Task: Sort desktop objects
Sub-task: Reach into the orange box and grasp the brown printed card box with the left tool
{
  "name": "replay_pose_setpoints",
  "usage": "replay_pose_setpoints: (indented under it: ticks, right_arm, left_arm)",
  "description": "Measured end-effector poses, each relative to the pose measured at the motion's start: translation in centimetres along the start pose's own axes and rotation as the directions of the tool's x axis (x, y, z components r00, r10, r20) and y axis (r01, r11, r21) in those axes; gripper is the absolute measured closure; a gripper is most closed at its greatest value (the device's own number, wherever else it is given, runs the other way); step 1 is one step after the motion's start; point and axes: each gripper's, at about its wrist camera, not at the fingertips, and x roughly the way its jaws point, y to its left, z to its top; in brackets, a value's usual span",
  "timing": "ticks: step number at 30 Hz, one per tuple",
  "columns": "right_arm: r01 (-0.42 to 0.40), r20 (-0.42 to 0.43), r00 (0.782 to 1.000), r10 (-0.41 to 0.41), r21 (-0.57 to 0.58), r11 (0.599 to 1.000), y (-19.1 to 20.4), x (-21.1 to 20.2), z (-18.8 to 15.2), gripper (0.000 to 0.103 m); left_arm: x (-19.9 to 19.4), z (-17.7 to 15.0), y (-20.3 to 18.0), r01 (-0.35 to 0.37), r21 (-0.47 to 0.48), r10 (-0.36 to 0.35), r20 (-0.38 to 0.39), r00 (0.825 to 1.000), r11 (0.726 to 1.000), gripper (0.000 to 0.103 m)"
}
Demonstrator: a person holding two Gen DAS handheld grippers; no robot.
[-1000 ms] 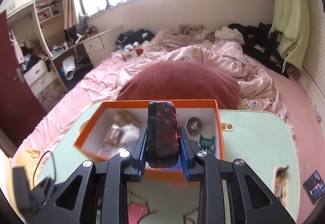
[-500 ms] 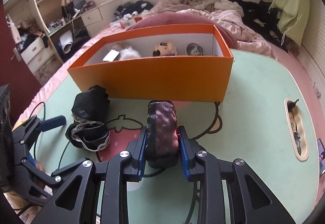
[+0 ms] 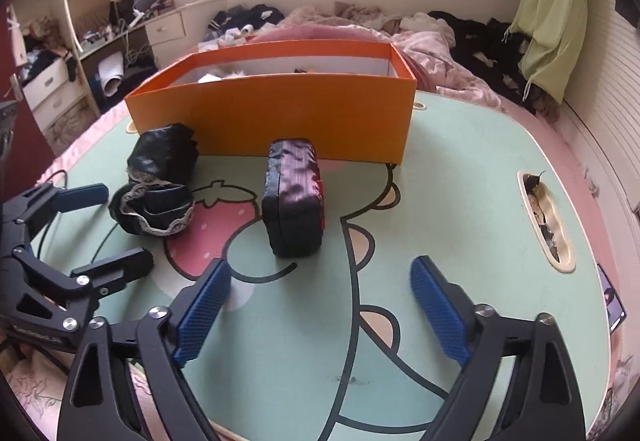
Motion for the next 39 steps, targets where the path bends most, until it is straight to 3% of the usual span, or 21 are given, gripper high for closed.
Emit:
replay_pose_setpoints:
  ticks: [1,18,22,26,28,29,32,35,39]
  right_arm:
    - [0.001,-0.007,1.000,-0.001,-0.005,1.000,0.1,0.2,0.0,0.000]
    - [-0.024,0.015,1.000,0.025,-0.014,1.000,-0.2,0.0,-0.6,0.000]
    - [-0.035,0.020,0.999,0.036,-0.009,0.999,-0.5,-0.1,-0.7,0.000]
    - [-0.028,0.014,1.000,0.028,-0.016,0.999,-0.3,0.0,-0.7,0.000]
    - [-0.028,0.015,0.999,0.029,-0.016,0.999,-0.2,0.0,-0.7,0.000]
    - [-0.028,0.014,1.000,0.028,-0.016,0.999,-0.2,0.0,-0.7,0.000]
    - [-0.028,0.014,1.000,0.028,-0.016,0.999,-0.2,0.0,-0.7,0.000]
    - [-0.028,0.014,0.999,0.028,-0.016,0.999,-0.2,0.0,-0.7,0.000]
    - [-0.028,0.014,1.000,0.028,-0.016,0.999,-0.2,0.0,-0.7,0.000]
  left_arm:
    - [0.0,0.0,0.0,0.000,0.000,0.000,0.000,1.000,1.000,0.000]
    - [-0.5,0.1,0.7,-0.022,-0.011,0.022,-0.005,1.000,1.000,0.000]
    - [-2.5,1.5,1.3,-0.039,-0.027,0.041,0.074,0.996,0.999,0.000]
    - [-5.1,5.5,2.2,0.039,-0.045,-0.033,0.129,0.991,0.998,0.000]
    - [-4.9,8.3,2.8,0.094,-0.050,-0.089,0.088,0.992,0.994,0.007]
    - [-4.3,9.5,3.0,0.099,-0.059,-0.096,0.053,0.994,0.993,0.019]
    - [-0.9,12.8,4.0,0.050,-0.099,-0.060,-0.096,0.994,0.994,0.044]
    - [3.2,14.6,4.3,-0.028,-0.112,0.002,-0.222,0.975,0.993,0.050]
    - [5.6,14.9,3.9,-0.070,-0.106,0.038,-0.277,0.960,0.992,0.052]
